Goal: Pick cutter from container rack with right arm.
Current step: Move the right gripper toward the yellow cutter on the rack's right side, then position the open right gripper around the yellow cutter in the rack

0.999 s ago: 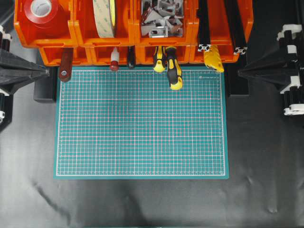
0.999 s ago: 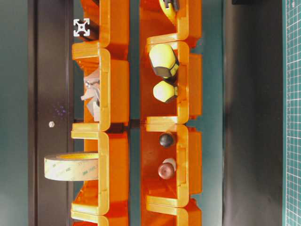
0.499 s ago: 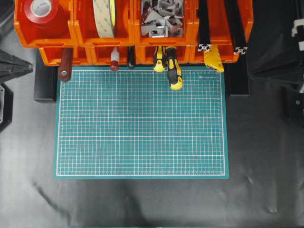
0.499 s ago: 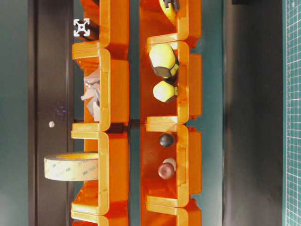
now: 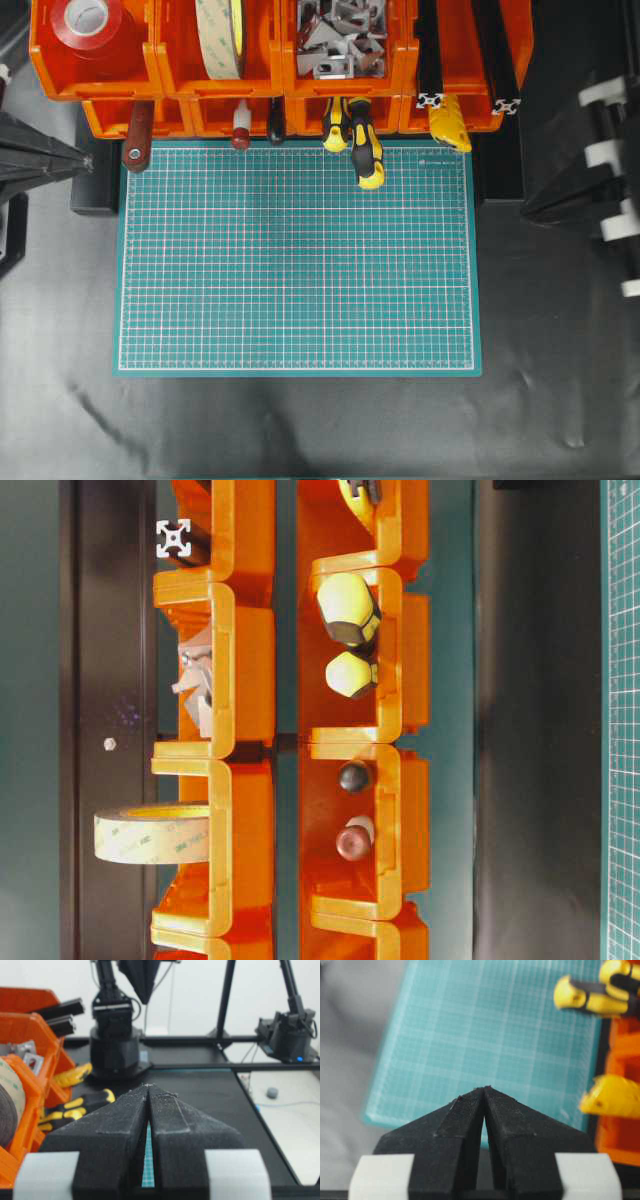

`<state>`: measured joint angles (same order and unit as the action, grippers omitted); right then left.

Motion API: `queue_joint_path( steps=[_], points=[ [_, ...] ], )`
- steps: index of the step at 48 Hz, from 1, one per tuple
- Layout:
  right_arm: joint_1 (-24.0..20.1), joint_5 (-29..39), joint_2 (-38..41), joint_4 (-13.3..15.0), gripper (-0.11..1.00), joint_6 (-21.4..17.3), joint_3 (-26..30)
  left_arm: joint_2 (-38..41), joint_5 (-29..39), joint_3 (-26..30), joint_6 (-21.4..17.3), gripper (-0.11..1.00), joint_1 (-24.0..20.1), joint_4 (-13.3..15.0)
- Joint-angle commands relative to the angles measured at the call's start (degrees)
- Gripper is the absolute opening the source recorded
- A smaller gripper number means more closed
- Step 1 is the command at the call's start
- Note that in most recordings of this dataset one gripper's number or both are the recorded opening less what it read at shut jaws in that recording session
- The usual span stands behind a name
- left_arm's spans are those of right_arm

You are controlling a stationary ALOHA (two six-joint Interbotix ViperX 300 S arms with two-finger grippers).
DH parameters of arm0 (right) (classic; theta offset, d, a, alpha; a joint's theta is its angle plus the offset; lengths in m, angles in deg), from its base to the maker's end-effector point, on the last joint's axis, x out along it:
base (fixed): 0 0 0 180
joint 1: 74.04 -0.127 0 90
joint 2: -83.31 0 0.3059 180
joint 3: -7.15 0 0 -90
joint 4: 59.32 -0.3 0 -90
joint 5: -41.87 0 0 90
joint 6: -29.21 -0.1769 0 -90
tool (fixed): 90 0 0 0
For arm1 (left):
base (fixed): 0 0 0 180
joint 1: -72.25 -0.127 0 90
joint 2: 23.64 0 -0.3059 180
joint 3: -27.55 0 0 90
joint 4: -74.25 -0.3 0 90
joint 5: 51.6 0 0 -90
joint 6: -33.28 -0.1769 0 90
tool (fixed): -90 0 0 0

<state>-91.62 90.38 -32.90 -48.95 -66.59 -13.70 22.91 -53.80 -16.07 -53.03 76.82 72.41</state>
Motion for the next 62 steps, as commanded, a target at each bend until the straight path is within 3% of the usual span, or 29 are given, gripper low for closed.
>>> queue_joint_path(
  steps=[1,14,18,21,26,39,42,47,54,57,62],
  points=[
    [-4.66,5.45,4.39,8.09,0.0,-3.25,3.96,0.35,-0.44,1.67,0.18,0.0,0.26,-0.18],
    [-18.11,18.72,11.6,32.7,0.0,-24.43,3.43,-0.35,-0.62,1.76,0.18,0.0,0.26,-0.18],
    [-20.48,19.51,12.48,38.32,0.0,-30.32,1.93,-0.09,-0.62,1.85,0.18,0.0,0.62,-0.18],
    [-21.53,19.78,13.27,40.87,0.0,-33.49,0.62,0.09,-0.62,1.76,0.18,0.0,0.79,-0.18],
    [-21.88,19.42,14.41,42.01,0.0,-36.39,-1.49,0.62,-0.62,1.85,0.18,0.0,0.79,-0.18],
    [-21.53,17.31,16.52,43.95,0.03,-36.39,-5.36,0.35,-0.62,1.76,0.26,0.0,0.88,-0.18],
    [-21.36,14.94,16.35,43.95,0.12,-36.56,-6.42,0.53,-0.44,1.85,0.7,0.0,1.23,-0.18],
    [-20.21,11.25,16.08,43.95,0.41,-36.91,-8.0,0.53,-0.09,1.76,2.81,0.0,1.58,-0.18],
    [-17.84,11.07,17.05,45.18,0.79,-37.97,-8.17,0.62,0.79,1.76,4.92,0.0,1.85,-0.18],
    [-16.88,10.9,17.58,46.32,0.85,-38.14,-8.17,0.7,1.32,1.76,5.1,0.0,2.02,-0.18],
    [-15.21,10.46,18.9,47.64,0.79,-38.23,-8.44,0.62,1.67,1.76,5.19,0.0,2.2,-0.18]
  ],
)
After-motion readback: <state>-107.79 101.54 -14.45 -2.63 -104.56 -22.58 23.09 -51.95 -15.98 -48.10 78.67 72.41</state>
